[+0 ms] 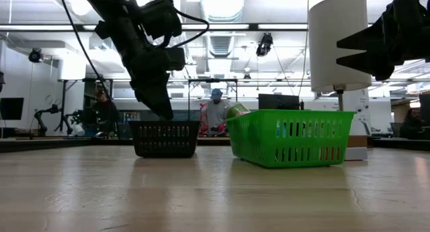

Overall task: Pick & Place Office items
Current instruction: Put the light blue digital clock into the black bin, then put the top white digital clock into the black bin

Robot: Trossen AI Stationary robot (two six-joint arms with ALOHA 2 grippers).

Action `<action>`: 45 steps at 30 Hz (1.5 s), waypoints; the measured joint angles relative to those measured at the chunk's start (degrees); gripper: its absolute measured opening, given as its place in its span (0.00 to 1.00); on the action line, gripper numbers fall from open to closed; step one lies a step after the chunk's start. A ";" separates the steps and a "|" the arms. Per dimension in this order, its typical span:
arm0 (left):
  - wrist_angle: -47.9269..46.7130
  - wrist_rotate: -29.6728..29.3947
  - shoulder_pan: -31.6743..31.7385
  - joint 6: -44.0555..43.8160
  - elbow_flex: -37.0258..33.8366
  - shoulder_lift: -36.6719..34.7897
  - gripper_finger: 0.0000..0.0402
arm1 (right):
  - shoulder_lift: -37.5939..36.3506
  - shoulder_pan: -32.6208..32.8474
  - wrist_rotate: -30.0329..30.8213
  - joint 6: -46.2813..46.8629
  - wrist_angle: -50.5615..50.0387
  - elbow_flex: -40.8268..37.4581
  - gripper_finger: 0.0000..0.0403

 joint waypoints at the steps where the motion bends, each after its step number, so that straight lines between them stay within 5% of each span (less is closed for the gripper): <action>1: 0.00 0.00 0.00 0.18 0.01 0.00 0.50 | 0.00 -0.01 0.00 0.00 0.00 0.00 0.81; 13: 1.90 -0.20 0.07 2.63 0.22 0.00 0.58 | 0.00 -0.02 0.00 0.00 0.00 0.00 0.81; 27: 2.12 -0.40 0.33 15.45 13.70 2.45 0.58 | -0.02 0.00 0.00 0.00 0.00 0.00 0.81; 45: -2.33 3.73 3.26 28.19 37.55 25.11 0.58 | -0.02 -0.02 0.02 0.00 -0.01 0.00 0.81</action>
